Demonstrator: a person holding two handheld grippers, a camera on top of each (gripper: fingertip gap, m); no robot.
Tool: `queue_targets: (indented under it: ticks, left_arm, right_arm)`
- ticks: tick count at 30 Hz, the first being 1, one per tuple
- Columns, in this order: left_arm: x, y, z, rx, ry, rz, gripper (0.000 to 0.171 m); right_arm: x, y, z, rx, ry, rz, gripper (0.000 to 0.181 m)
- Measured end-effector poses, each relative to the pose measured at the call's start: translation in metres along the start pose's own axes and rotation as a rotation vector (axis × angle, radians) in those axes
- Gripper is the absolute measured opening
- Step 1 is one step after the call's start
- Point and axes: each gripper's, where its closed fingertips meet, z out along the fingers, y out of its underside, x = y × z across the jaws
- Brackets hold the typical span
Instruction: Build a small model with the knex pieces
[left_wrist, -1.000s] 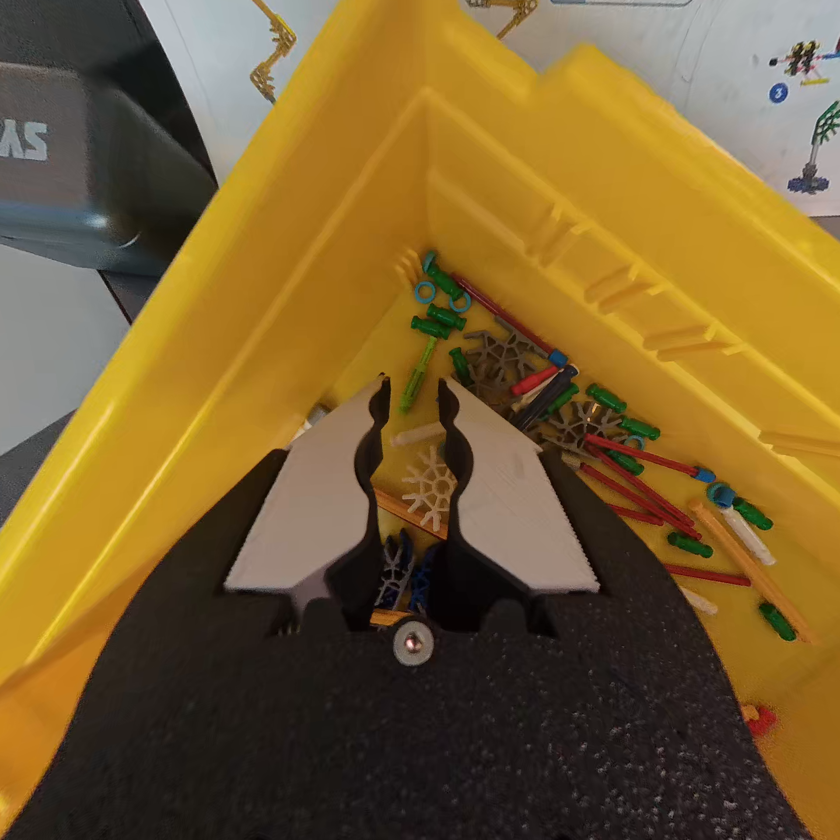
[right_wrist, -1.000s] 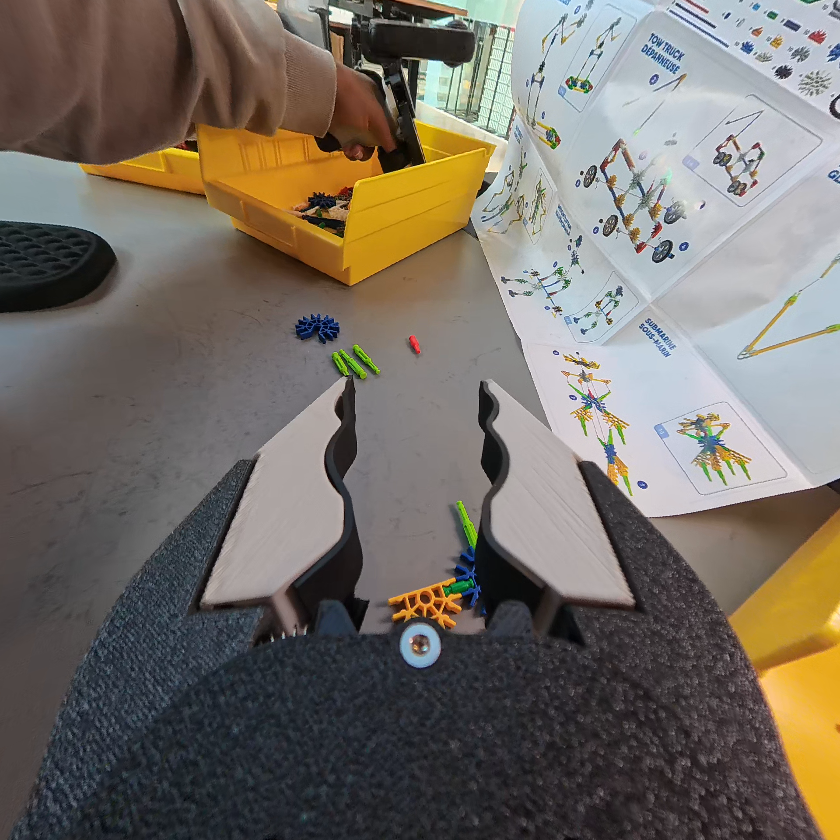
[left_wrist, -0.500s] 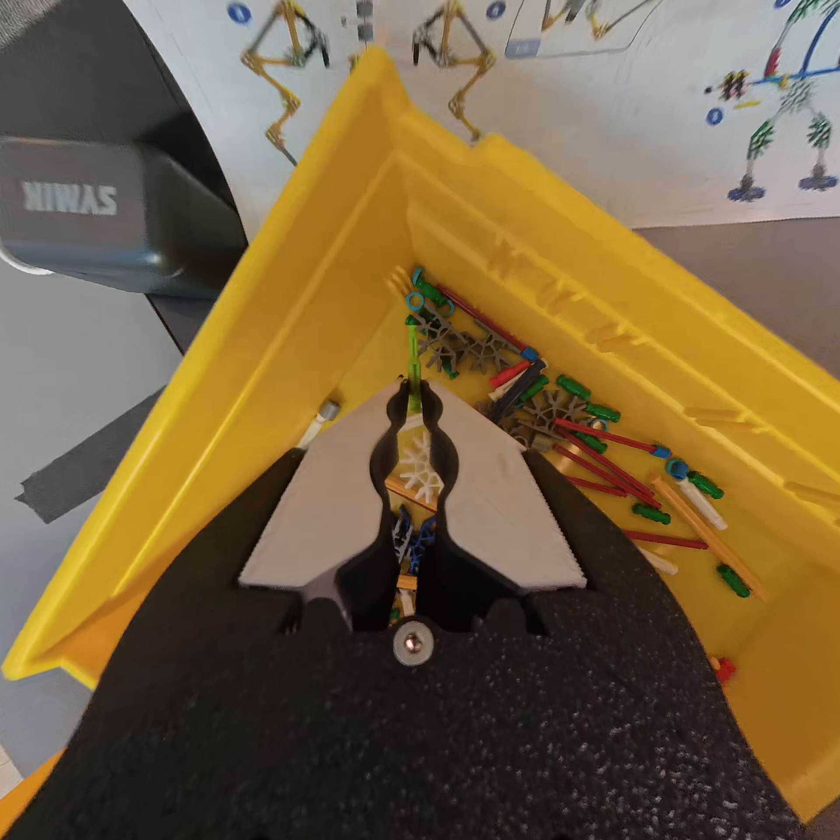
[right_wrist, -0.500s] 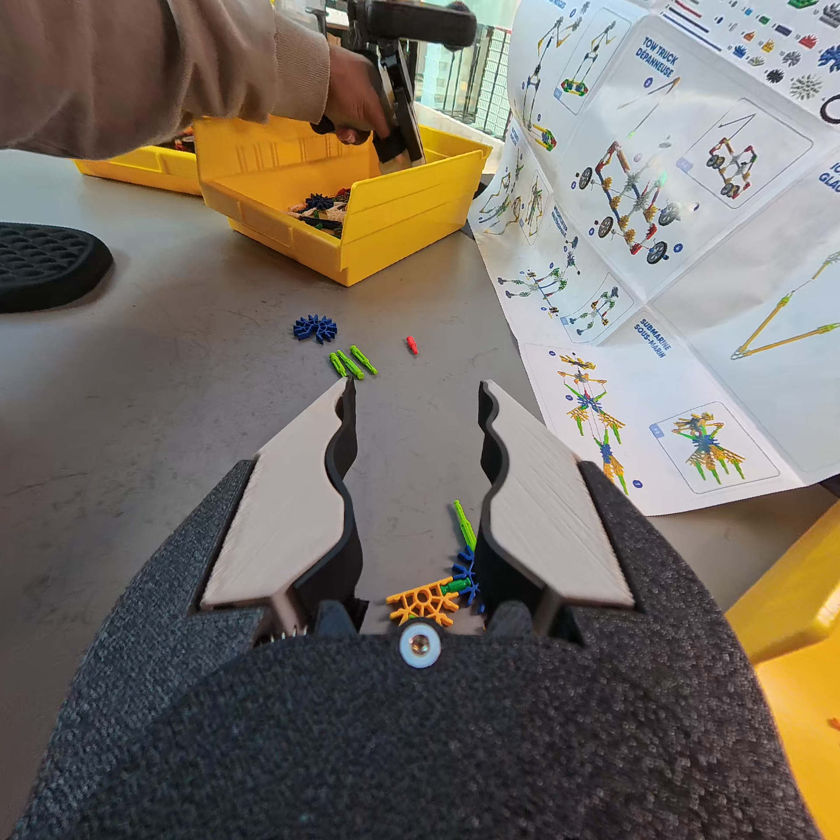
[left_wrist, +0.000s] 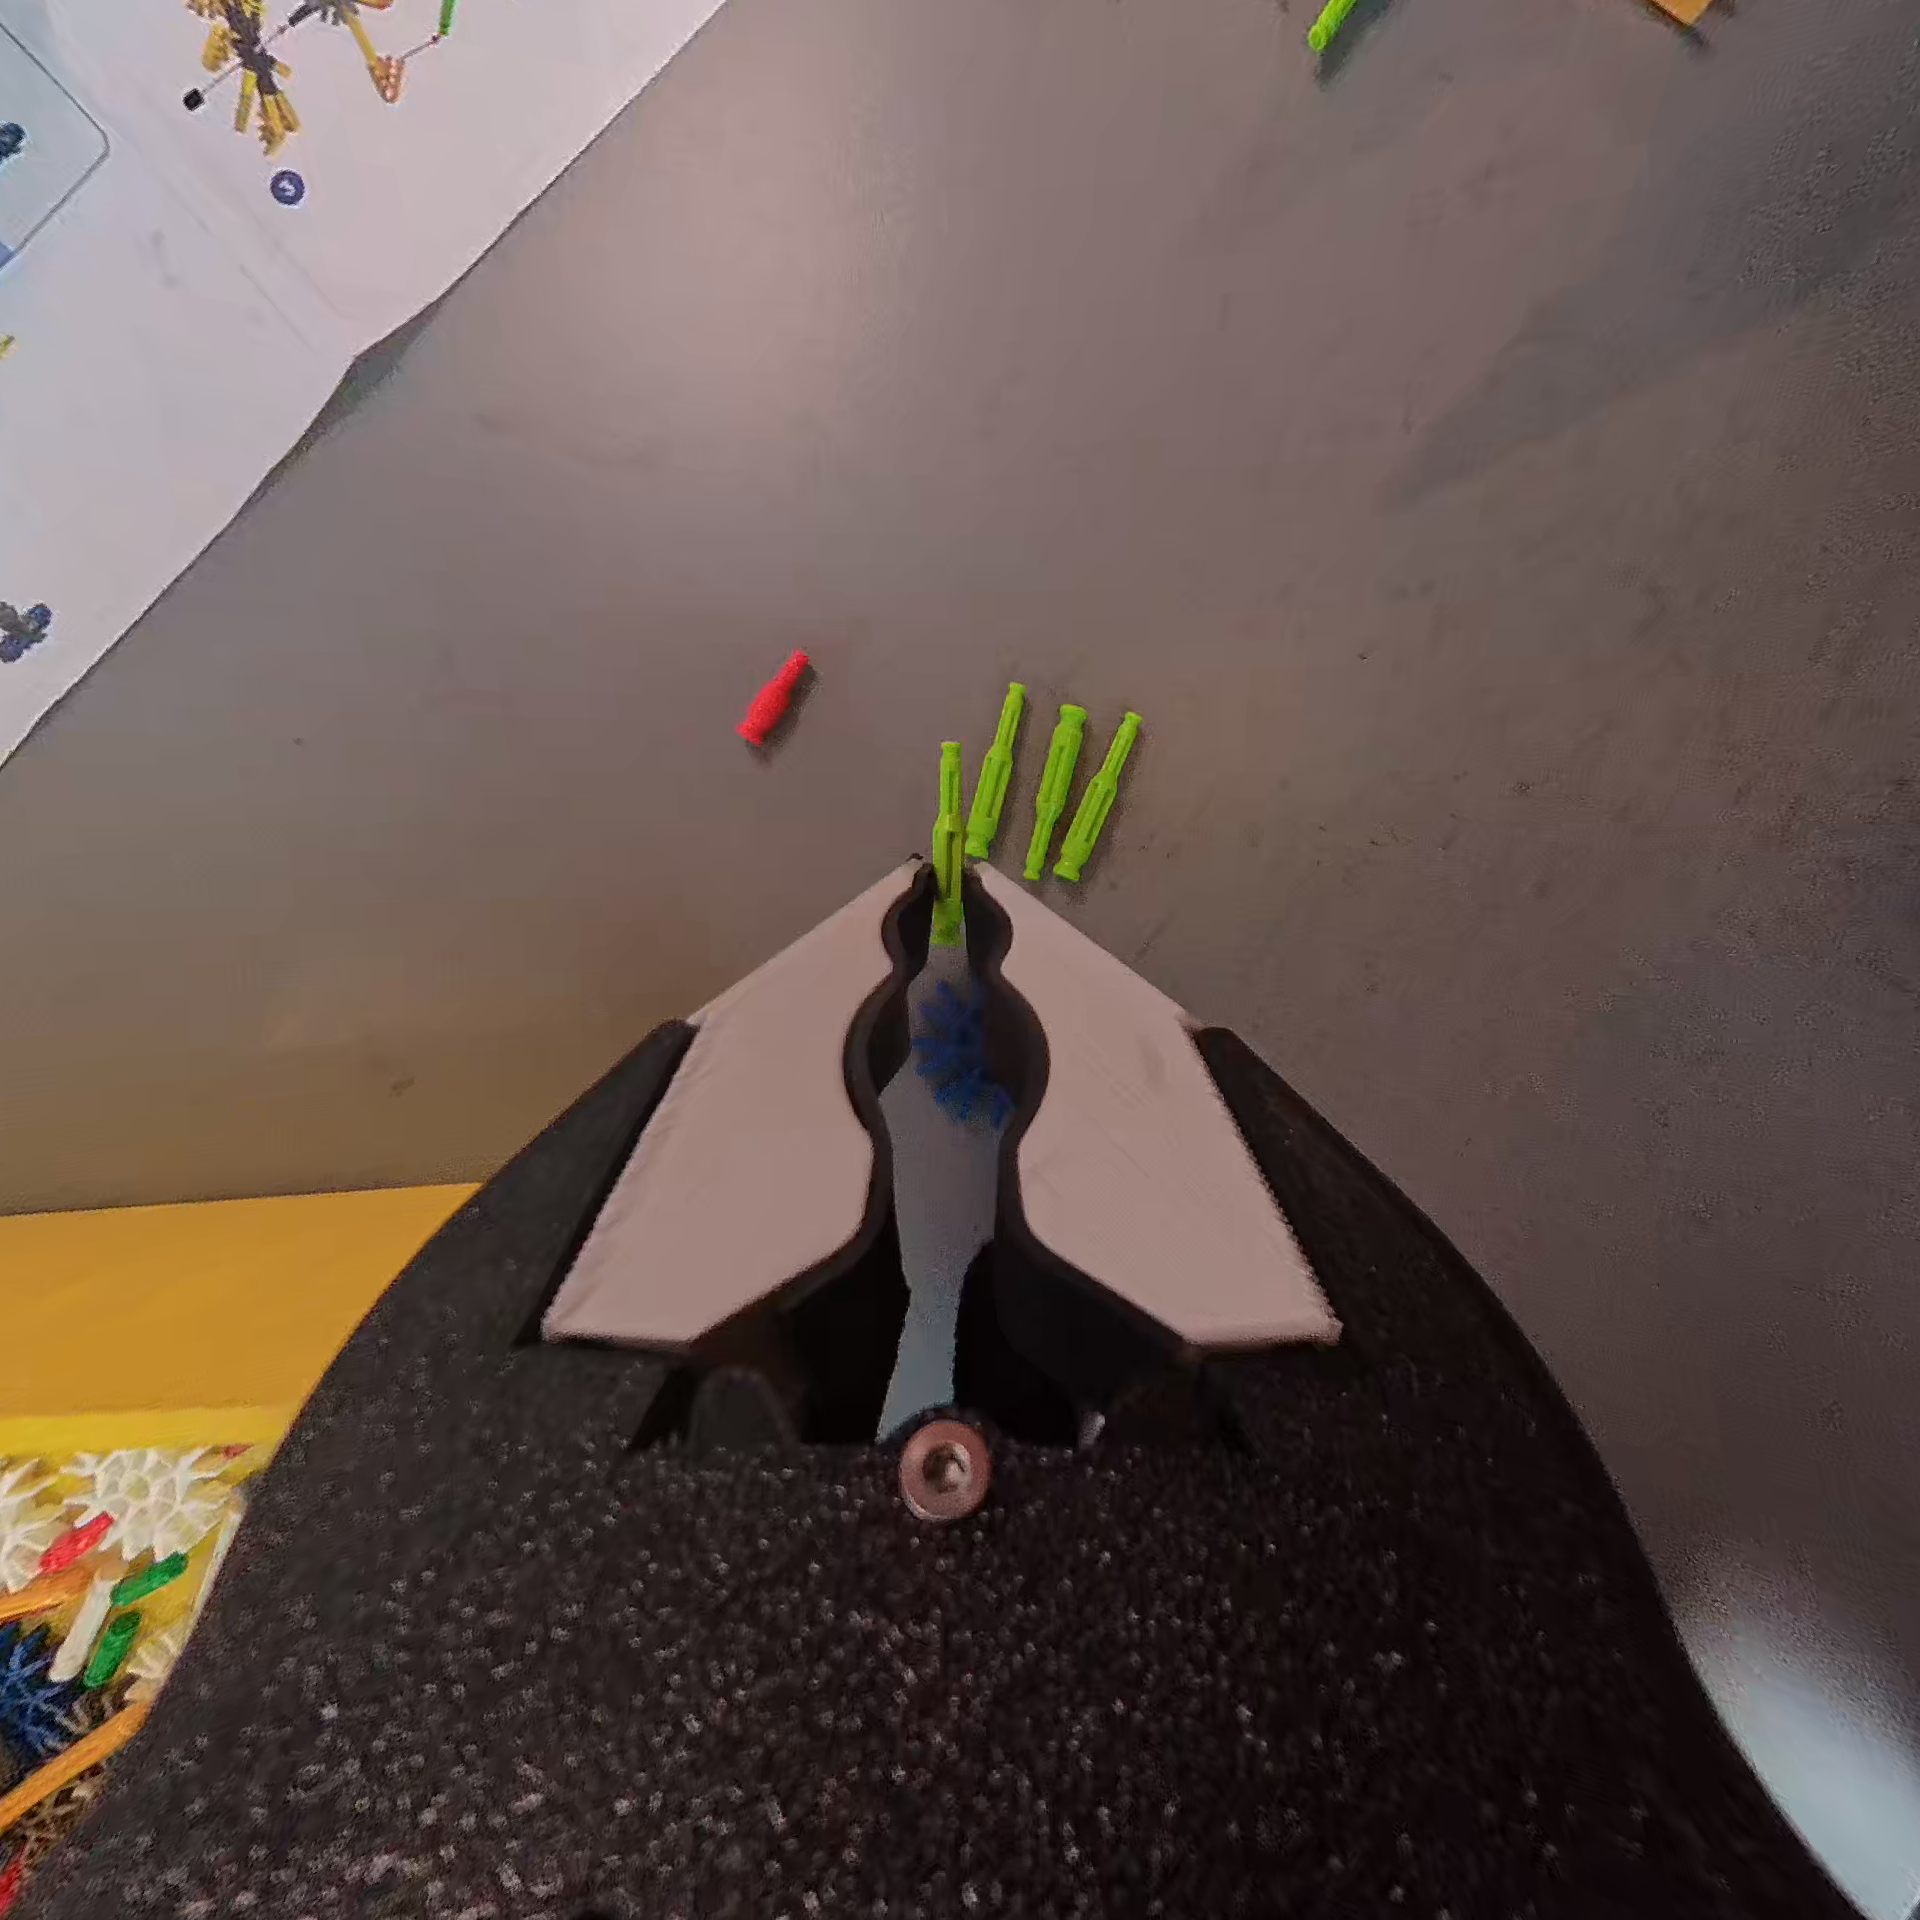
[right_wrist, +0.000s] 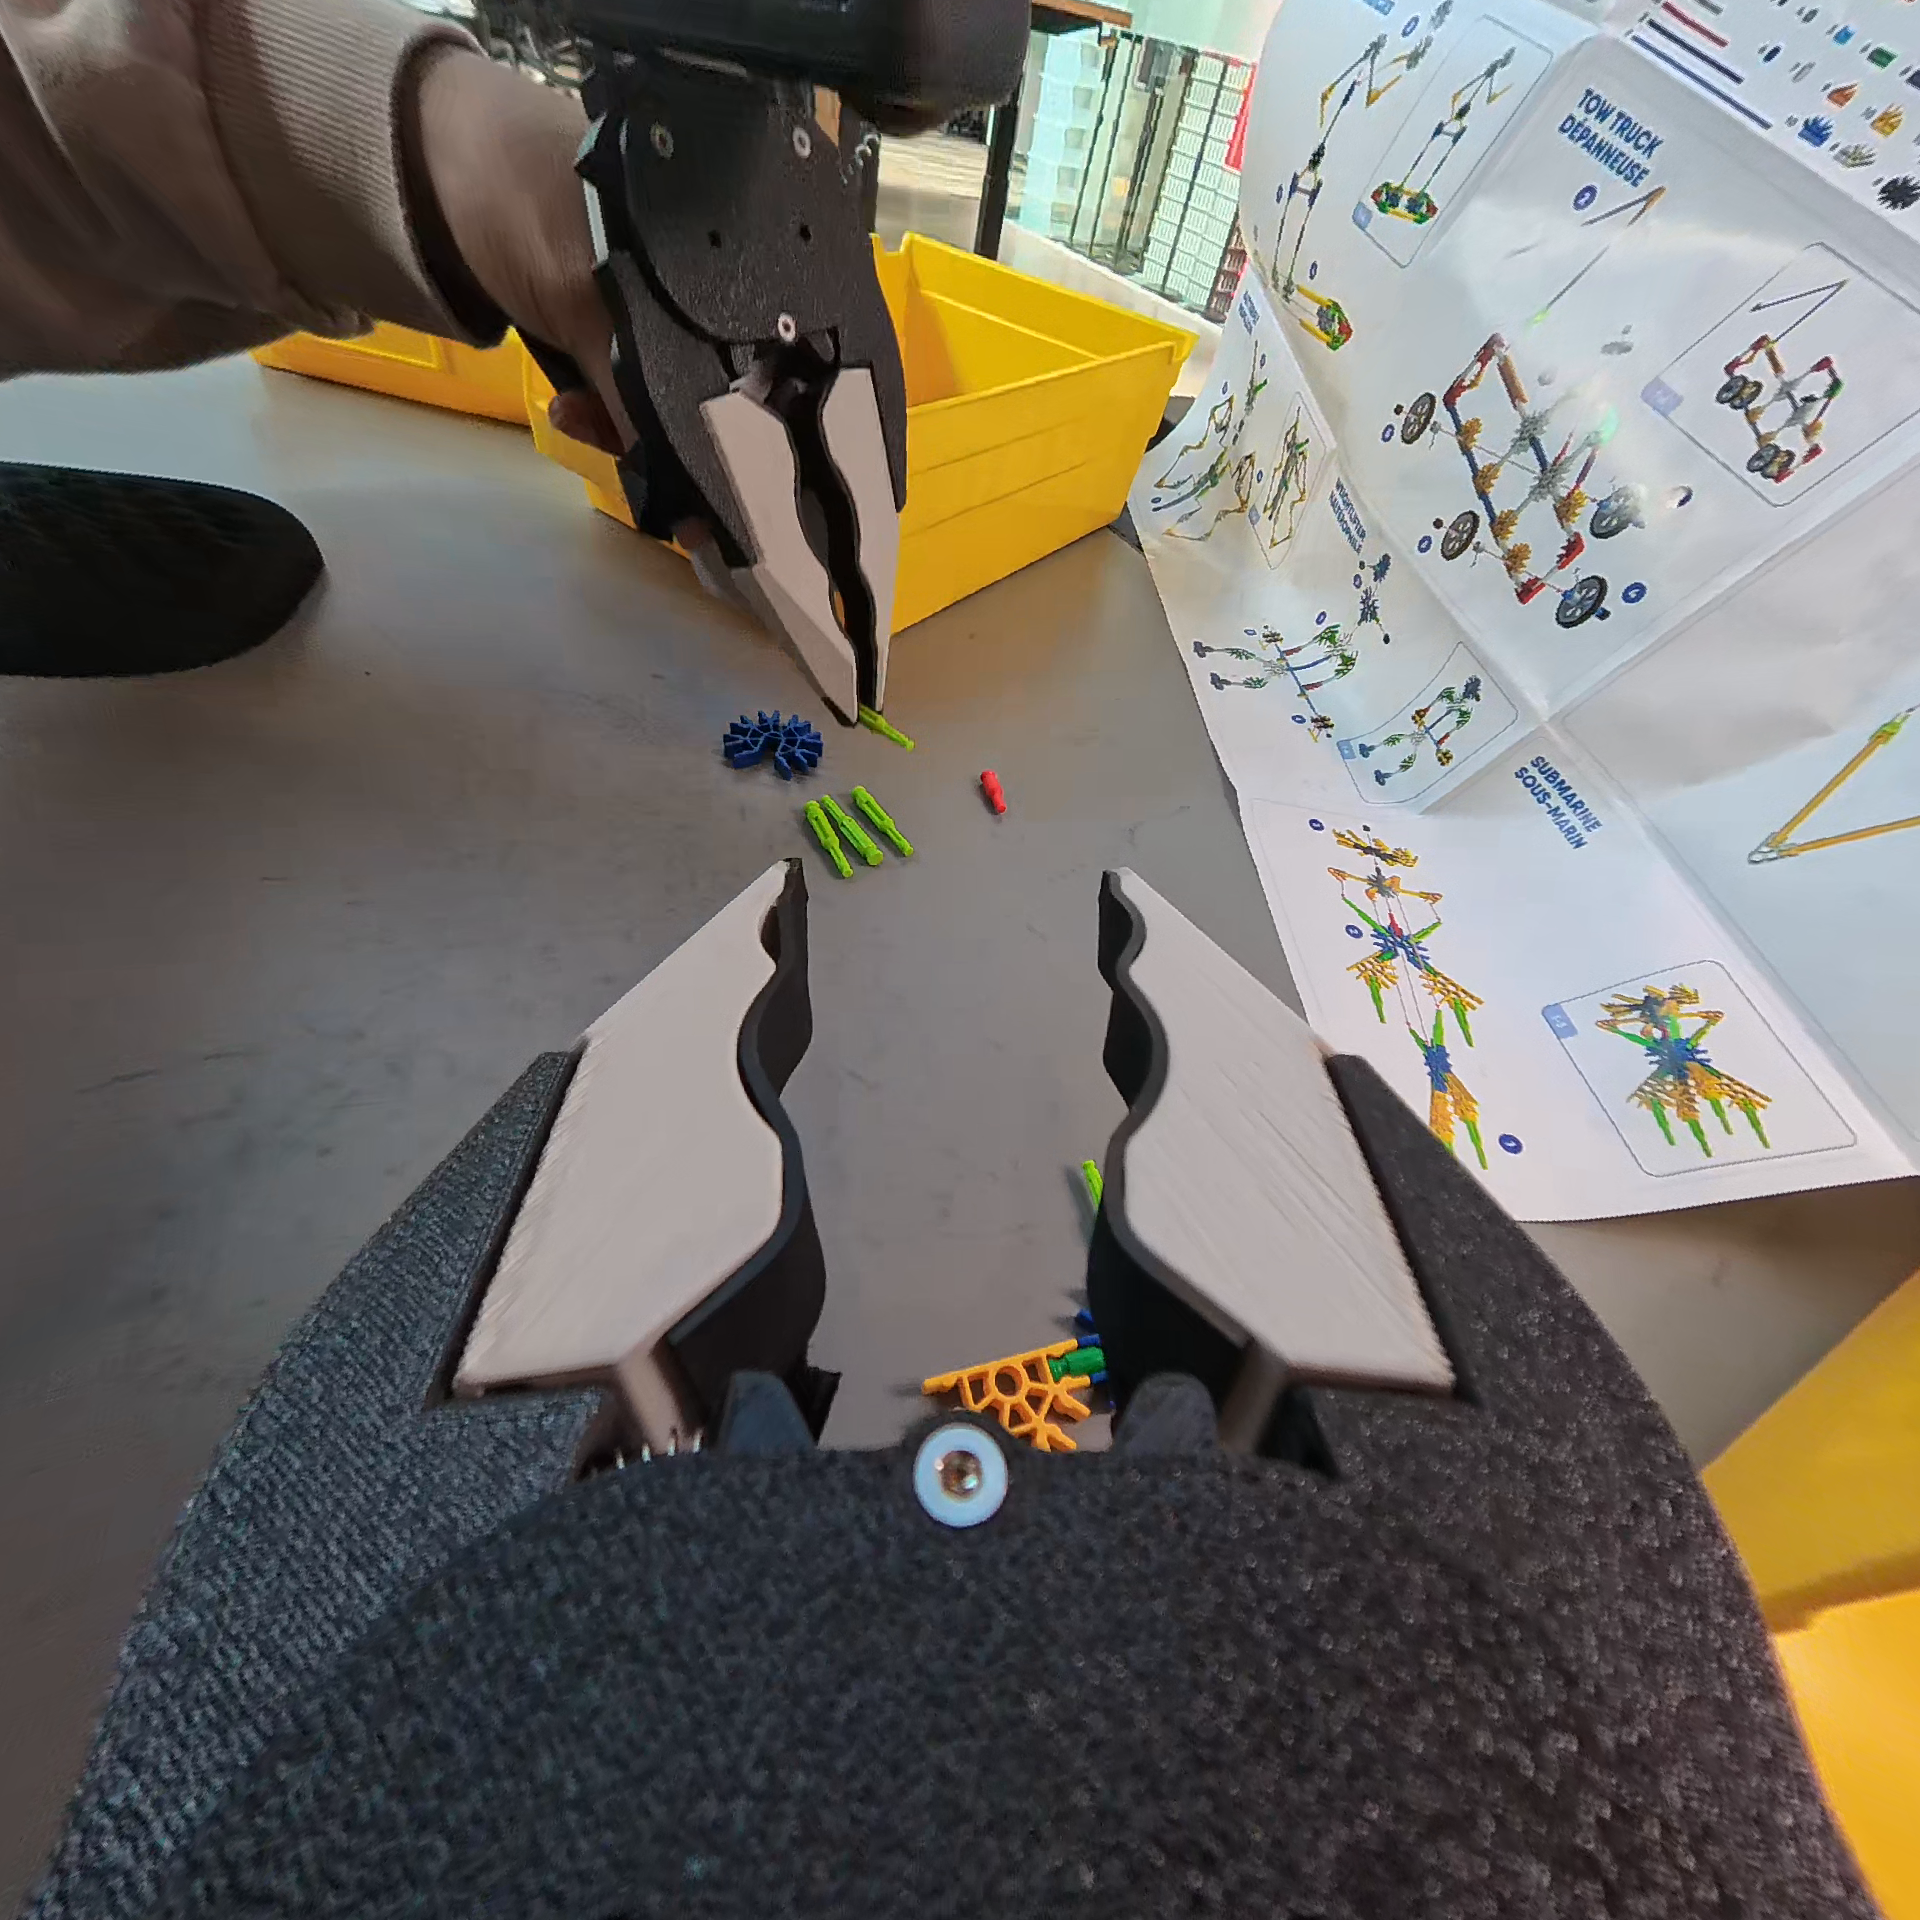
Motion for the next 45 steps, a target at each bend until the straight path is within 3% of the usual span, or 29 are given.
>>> queue_targets:
  ticks: [8,22,25,28,30,33,37,40,45]
  left_arm:
    - [-0.005,-0.006,0.031,-0.037,-0.052,-0.010,0.006]
    - [-0.006,-0.012,0.021,0.039,-0.057,-0.012,0.015]
    - [-0.006,-0.036,-0.010,0.209,-0.072,-0.023,0.015]
    - [-0.022,-0.062,-0.070,0.429,-0.122,-0.088,0.015]
    - [-0.052,-0.063,-0.116,0.527,-0.230,-0.125,0.017]
    - [-0.107,-0.041,-0.171,0.560,-0.383,-0.212,0.022]
    - [-0.177,0.019,-0.194,0.386,-0.514,-0.300,0.024]
    - [-0.202,0.068,-0.171,0.166,-0.470,-0.313,0.023]
    - [-0.208,0.132,-0.117,-0.179,-0.359,-0.207,0.013]
  right_arm:
    - [0.000,-0.004,-0.003,0.007,0.010,-0.019,0.054]
    - [-0.001,-0.005,-0.003,0.007,0.011,-0.029,0.054]
    - [0.000,-0.004,-0.003,0.003,0.012,-0.027,0.054]
    - [0.000,-0.003,-0.002,0.003,0.011,-0.024,0.054]
    - [-0.001,-0.002,-0.001,-0.001,0.007,-0.021,0.054]
    - [-0.003,0.000,0.000,-0.007,0.000,-0.023,0.054]
    - [-0.005,0.000,0.001,-0.010,-0.006,-0.027,0.054]
    - [-0.005,0.001,0.002,-0.012,-0.005,-0.026,0.054]
    - [-0.004,0.003,0.003,-0.018,-0.005,-0.018,0.054]
